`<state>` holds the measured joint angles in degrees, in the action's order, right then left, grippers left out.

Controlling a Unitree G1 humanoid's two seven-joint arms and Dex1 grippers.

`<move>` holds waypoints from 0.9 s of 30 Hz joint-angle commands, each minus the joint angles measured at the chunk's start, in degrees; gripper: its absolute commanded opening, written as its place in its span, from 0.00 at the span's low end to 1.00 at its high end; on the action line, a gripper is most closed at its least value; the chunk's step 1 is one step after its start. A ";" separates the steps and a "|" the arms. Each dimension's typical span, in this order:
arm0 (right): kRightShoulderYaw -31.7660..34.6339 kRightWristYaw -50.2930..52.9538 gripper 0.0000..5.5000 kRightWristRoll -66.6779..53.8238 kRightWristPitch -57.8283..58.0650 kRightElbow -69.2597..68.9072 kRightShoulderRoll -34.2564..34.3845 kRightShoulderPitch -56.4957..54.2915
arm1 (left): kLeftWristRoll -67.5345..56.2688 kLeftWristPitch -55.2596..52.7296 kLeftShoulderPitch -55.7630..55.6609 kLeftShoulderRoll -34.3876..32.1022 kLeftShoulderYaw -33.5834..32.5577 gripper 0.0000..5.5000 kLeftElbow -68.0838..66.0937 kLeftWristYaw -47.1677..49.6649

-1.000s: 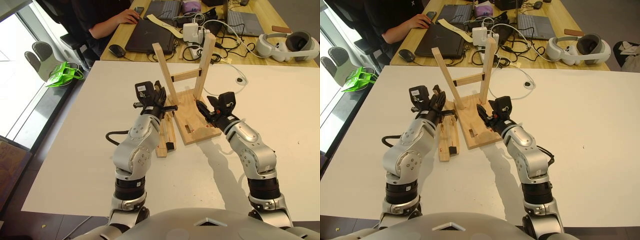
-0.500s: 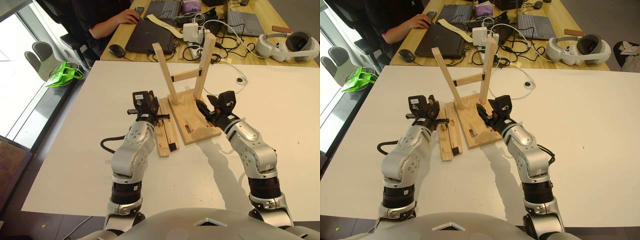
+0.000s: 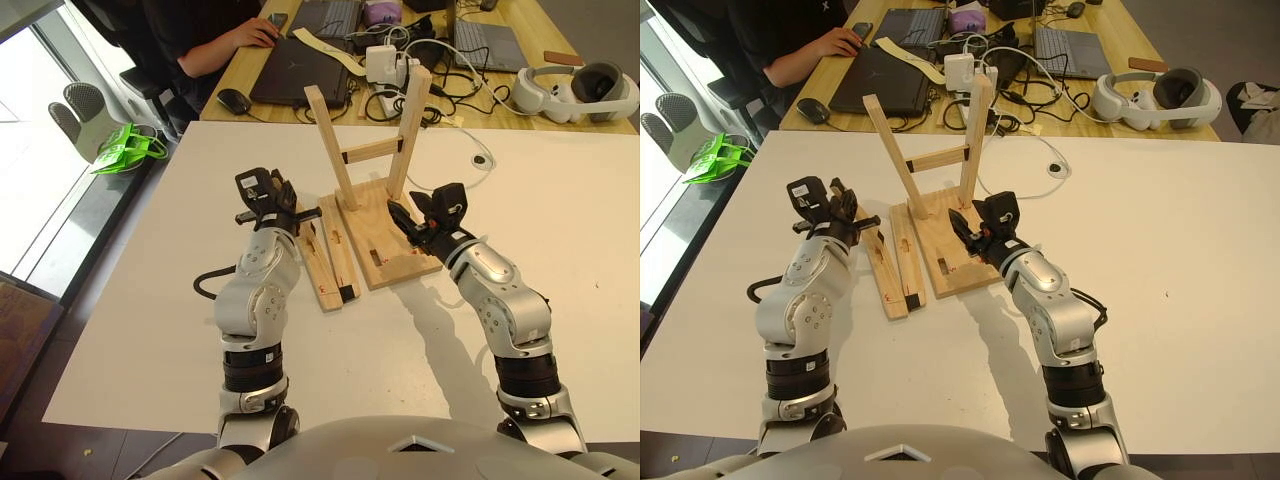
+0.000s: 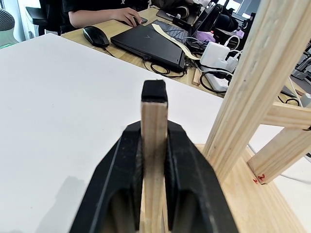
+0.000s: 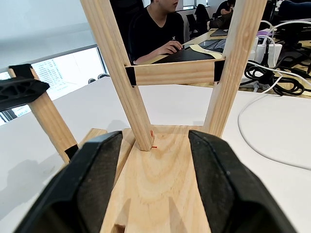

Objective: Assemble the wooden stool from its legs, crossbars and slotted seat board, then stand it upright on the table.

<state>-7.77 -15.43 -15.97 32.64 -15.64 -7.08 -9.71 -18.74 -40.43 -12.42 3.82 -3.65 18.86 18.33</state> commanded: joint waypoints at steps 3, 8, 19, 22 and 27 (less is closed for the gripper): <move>-1.40 -0.92 0.46 0.09 1.67 -0.90 -0.41 0.27 | -3.40 1.67 1.12 8.95 2.04 0.07 0.00 1.24; -2.99 -1.66 0.46 0.89 2.92 -0.49 -1.60 0.67 | -9.85 0.77 2.27 11.09 1.68 0.07 -1.26 2.16; -2.63 -1.61 0.46 1.32 2.89 -0.12 -1.63 0.30 | -10.67 1.36 3.47 6.83 5.76 0.07 -4.93 4.14; -2.45 -1.42 0.46 1.43 2.83 -0.16 -1.56 0.33 | -7.62 1.50 3.53 3.46 8.12 0.07 -3.31 4.67; -2.10 -1.13 0.46 1.72 2.81 -0.49 -1.48 0.72 | -4.31 -1.52 3.86 -1.00 9.38 0.07 1.72 3.66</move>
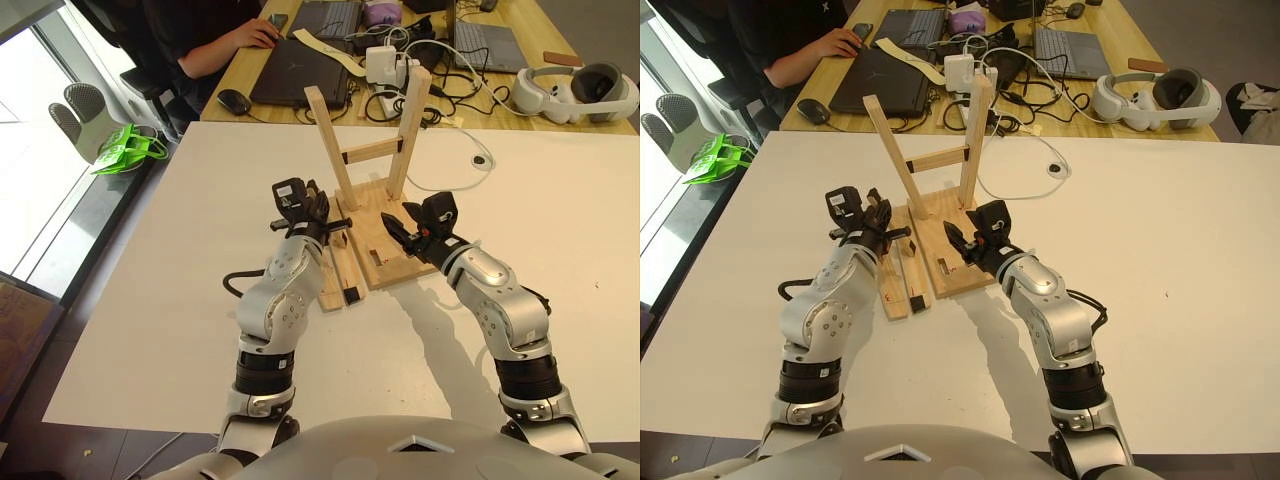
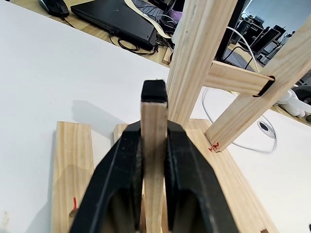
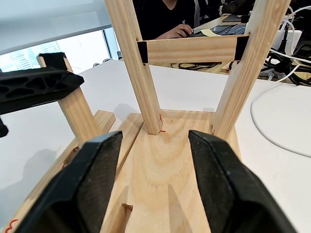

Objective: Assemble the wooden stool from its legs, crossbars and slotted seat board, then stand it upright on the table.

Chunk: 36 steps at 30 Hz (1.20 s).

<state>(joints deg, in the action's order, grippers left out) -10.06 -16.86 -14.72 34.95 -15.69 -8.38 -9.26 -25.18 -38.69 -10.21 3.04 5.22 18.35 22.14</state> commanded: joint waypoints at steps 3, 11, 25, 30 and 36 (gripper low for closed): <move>0.32 0.46 0.46 0.54 0.53 -0.55 -0.08 0.39 | 3.00 -6.07 2.22 -1.82 -1.00 0.07 5.72 -1.09; 0.44 0.40 0.46 0.92 0.30 -0.36 0.02 0.48 | 5.78 -10.08 2.93 -5.85 -4.13 0.07 8.35 -5.45; -3.35 -9.03 0.46 -7.34 3.92 -6.84 -0.68 2.66 | -2.45 -9.59 -4.67 7.95 -15.09 0.07 10.91 -1.93; -5.74 -11.75 0.46 -7.73 3.53 -5.89 -1.85 1.45 | -7.98 -12.48 -4.91 7.52 -15.60 0.07 11.47 -0.31; -7.05 -8.11 0.46 -0.79 -2.92 7.00 1.48 -6.86 | -11.19 -17.66 -3.47 4.52 -11.44 0.07 12.89 -1.98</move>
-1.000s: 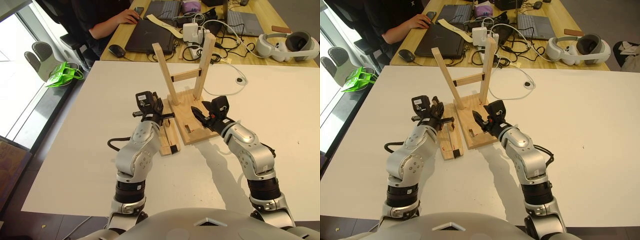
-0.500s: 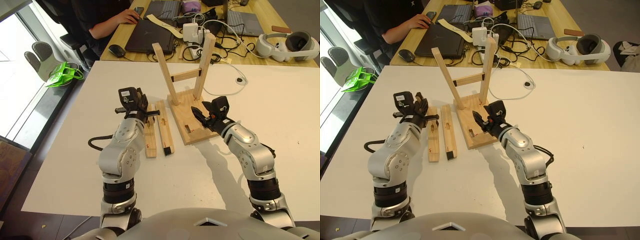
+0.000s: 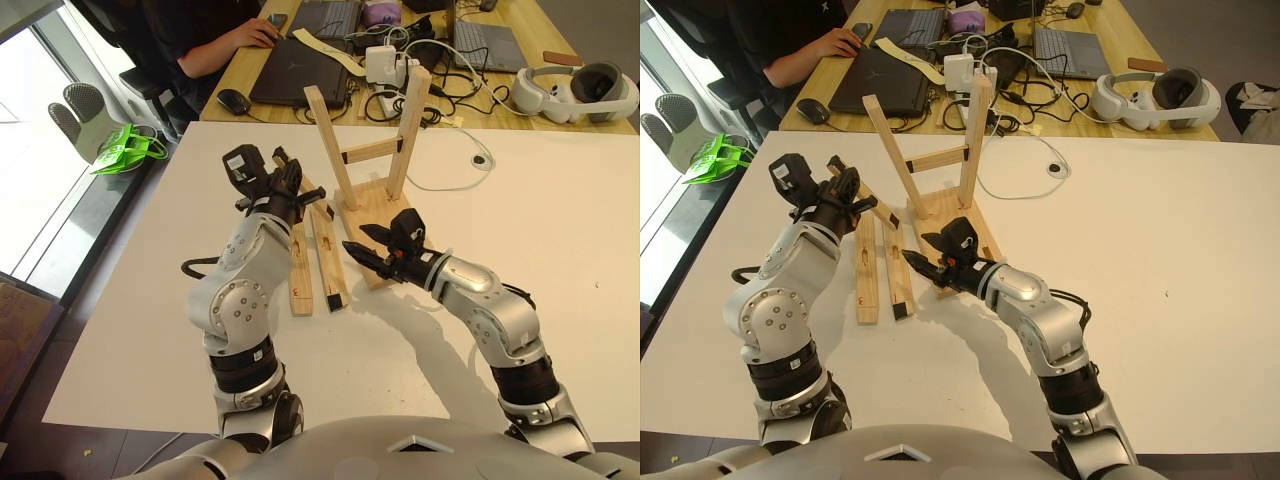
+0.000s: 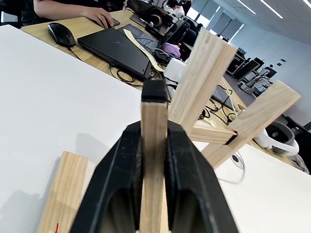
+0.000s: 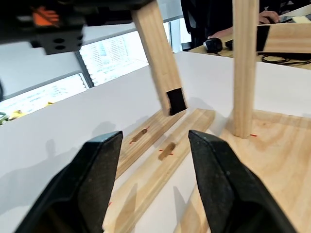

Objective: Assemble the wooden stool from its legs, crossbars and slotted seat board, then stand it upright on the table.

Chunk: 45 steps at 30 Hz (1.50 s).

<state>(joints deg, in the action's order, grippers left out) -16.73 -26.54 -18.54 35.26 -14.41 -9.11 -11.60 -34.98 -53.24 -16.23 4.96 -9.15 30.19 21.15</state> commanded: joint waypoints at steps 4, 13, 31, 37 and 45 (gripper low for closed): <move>-1.02 1.43 0.46 4.80 -6.15 10.46 4.33 -7.16 | -1.91 -4.70 2.76 1.06 4.37 0.07 1.65 -2.08; -2.16 -1.73 0.46 6.75 -7.79 13.64 2.99 -7.22 | -2.70 -6.49 1.74 0.34 4.08 0.07 2.96 -2.85; 1.14 -6.59 0.46 6.76 -8.07 13.64 -0.70 -6.17 | -5.13 -16.03 2.06 -11.47 -1.76 0.07 5.86 -11.53; 3.19 -17.93 0.46 0.01 -2.87 3.37 -10.35 -3.35 | -3.63 -15.53 -0.45 -12.44 -5.54 0.07 4.11 -11.45; 4.17 -11.30 0.46 0.73 2.32 -0.48 -10.99 -0.08 | 0.23 -20.50 6.12 -3.74 -2.23 0.07 7.33 -4.31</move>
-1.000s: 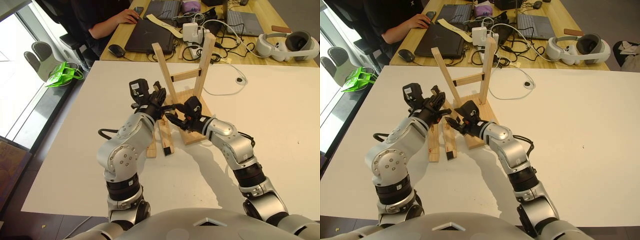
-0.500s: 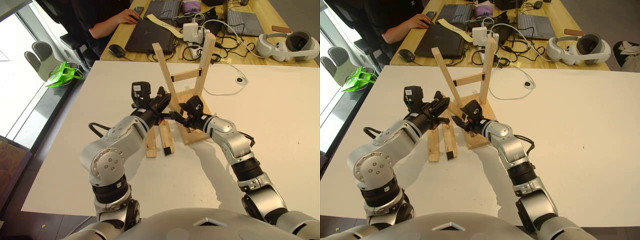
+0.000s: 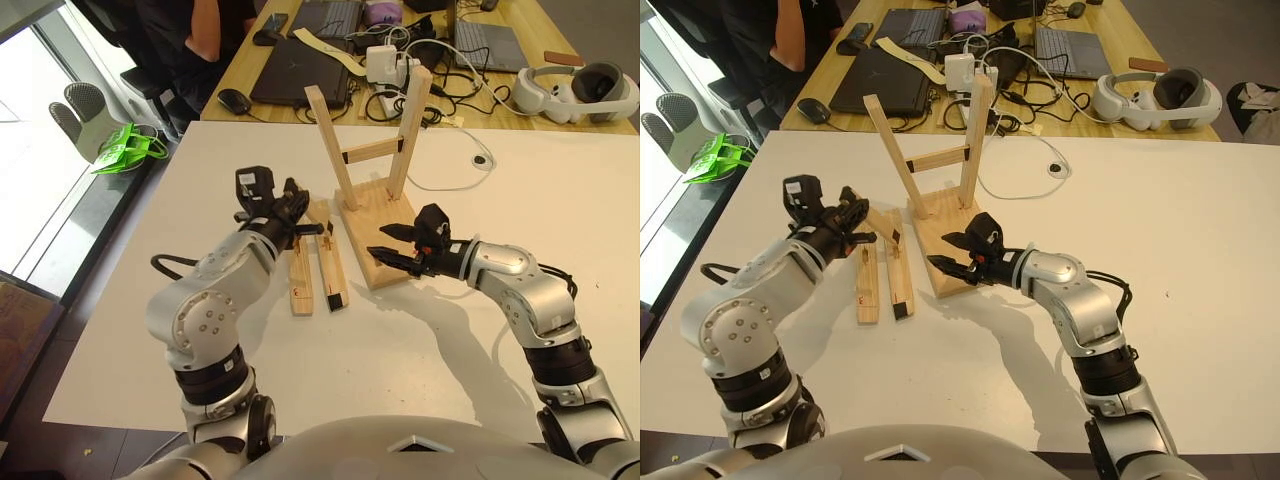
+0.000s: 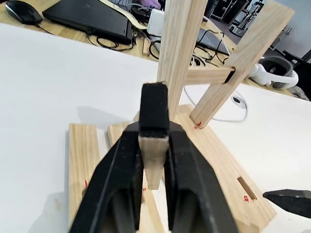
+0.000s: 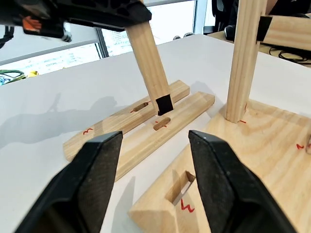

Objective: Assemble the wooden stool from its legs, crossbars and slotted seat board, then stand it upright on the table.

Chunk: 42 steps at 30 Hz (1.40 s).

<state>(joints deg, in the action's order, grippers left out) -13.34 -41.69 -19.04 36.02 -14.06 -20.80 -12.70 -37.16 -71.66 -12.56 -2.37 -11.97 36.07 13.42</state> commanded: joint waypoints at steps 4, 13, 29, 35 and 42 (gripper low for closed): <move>1.66 7.42 0.46 1.12 1.95 -0.85 1.78 1.40 | 5.77 -1.19 4.02 7.40 -0.67 0.07 1.85 6.87; 1.36 9.96 0.46 0.55 1.85 -1.34 2.89 2.10 | 7.86 2.30 2.80 11.38 -1.97 0.07 0.91 8.36; 0.96 10.53 0.46 0.72 1.82 -0.22 4.13 1.17 | 6.67 11.04 -2.09 12.60 -0.65 0.07 -5.95 9.14; 1.09 10.50 0.46 0.87 1.77 0.05 3.93 1.11 | 6.63 10.40 0.71 11.97 0.15 0.07 -5.07 8.50; 1.24 10.52 0.46 0.98 1.65 0.30 3.73 0.99 | 6.28 9.50 3.49 11.29 1.46 0.07 -4.00 8.24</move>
<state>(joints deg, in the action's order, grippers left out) -12.27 -31.51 -18.65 37.33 -13.80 -16.69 -11.16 -30.52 -61.62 -11.38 4.09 -11.73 31.13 21.67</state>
